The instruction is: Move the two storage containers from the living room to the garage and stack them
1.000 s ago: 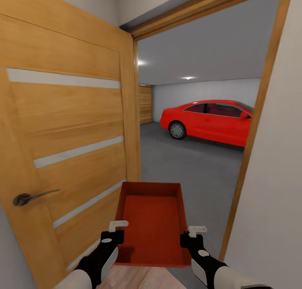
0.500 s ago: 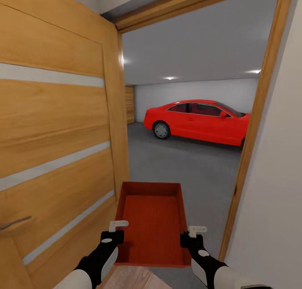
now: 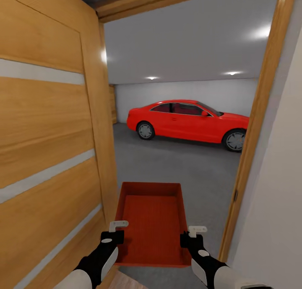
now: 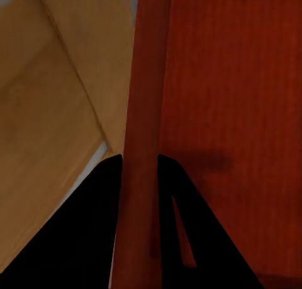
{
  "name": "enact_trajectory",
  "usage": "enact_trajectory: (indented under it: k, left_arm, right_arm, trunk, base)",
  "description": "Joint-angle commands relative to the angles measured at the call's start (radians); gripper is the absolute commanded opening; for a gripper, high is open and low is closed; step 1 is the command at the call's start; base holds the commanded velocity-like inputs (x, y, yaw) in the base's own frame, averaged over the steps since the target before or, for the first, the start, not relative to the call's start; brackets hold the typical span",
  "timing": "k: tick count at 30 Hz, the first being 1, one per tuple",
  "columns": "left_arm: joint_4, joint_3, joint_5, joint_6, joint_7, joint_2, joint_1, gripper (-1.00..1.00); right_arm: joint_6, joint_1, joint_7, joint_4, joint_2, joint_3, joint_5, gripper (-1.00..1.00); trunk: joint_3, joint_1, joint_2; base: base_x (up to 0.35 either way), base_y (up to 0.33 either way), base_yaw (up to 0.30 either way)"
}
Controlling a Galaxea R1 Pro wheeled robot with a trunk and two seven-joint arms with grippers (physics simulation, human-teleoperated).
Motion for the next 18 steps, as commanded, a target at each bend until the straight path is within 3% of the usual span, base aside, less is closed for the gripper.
enact_trajectory:
  k: [1, 18]
  left_arm:
    - [0.0, 0.083, 0.015, 0.007, 0.011, 0.02, 0.0, -1.0]
    - [-0.001, 0.083, 0.015, 0.007, 0.011, 0.019, 0.0, -1.0]
  right_arm:
    - [-0.024, -0.001, 0.002, -0.002, -0.015, -0.025, -0.002, -1.0]
    - [-0.024, -0.001, 0.002, -0.002, -0.015, -0.025, -0.002, -1.0]
  trunk:
    - [0.0, 0.001, 0.0]
    - [0.0, 0.001, 0.0]
  base:
    - [0.28, 0.227, -0.283]
    - [0.263, 0.208, -0.283]
